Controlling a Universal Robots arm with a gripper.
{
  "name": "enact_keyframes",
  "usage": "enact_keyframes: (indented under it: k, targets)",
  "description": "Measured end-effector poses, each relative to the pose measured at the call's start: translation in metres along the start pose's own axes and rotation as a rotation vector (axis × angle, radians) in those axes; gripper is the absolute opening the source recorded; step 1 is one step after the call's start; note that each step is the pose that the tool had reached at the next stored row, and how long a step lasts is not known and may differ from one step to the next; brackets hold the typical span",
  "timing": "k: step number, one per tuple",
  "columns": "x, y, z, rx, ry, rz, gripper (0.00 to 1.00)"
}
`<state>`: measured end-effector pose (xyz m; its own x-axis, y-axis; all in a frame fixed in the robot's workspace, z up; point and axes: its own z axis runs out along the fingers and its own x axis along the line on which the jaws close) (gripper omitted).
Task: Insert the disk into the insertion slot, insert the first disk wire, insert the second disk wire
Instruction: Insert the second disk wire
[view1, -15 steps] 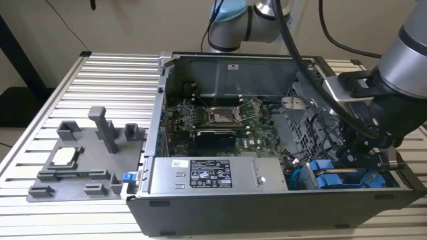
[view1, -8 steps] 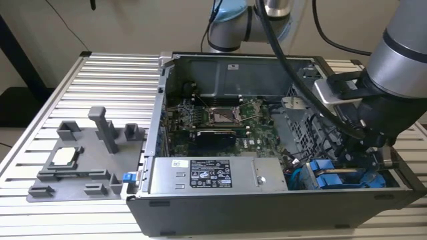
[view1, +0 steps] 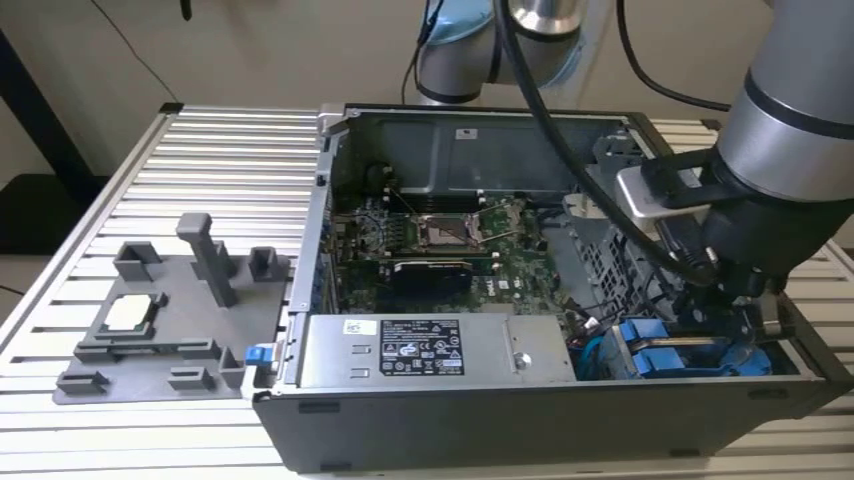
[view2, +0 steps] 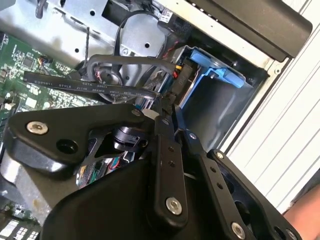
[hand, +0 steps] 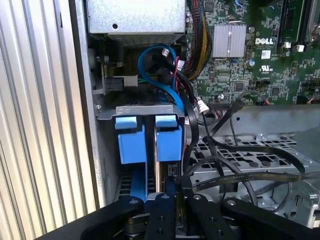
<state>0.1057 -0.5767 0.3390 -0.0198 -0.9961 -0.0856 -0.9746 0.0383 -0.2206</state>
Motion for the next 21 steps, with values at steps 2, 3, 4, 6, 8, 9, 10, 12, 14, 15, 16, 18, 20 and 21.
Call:
enact_keyframes:
  k: [2,3,4,6,8,9,10,12,14,15,16,18,20,21]
  targets:
    - [0.0000,0.0010,0.0013,0.0031,-0.0003,0.000,0.16]
    - [0.0001,0.0015,0.0019,0.0042,-0.0004,0.000,0.16]
    - [0.0001,0.0019,0.0025,0.0051,-0.0004,0.000,0.16]
    - [0.0002,0.0025,0.0033,0.0056,-0.0002,-0.001,0.16]
    - [0.0003,0.0030,0.0042,0.0057,0.0006,-0.001,0.16]
    - [0.0004,0.0032,0.0050,0.0057,0.0009,-0.001,0.16]
    - [0.0005,0.0035,0.0060,0.0056,0.0015,-0.001,0.16]
    - [0.0006,0.0038,0.0072,0.0057,0.0031,-0.001,0.16]
    - [0.0006,0.0040,0.0079,0.0057,0.0021,-0.001,0.17]
    - [0.0006,0.0040,0.0079,0.0057,0.0022,-0.001,0.17]
    - [0.0006,0.0040,0.0078,0.0057,0.0021,-0.001,0.24]
    - [0.0005,0.0037,0.0066,0.0057,0.0021,-0.001,0.24]
    - [0.0003,0.0032,0.0046,0.0057,0.0021,-0.001,0.24]
    - [0.0002,0.0030,0.0036,0.0057,0.0022,-0.001,0.24]
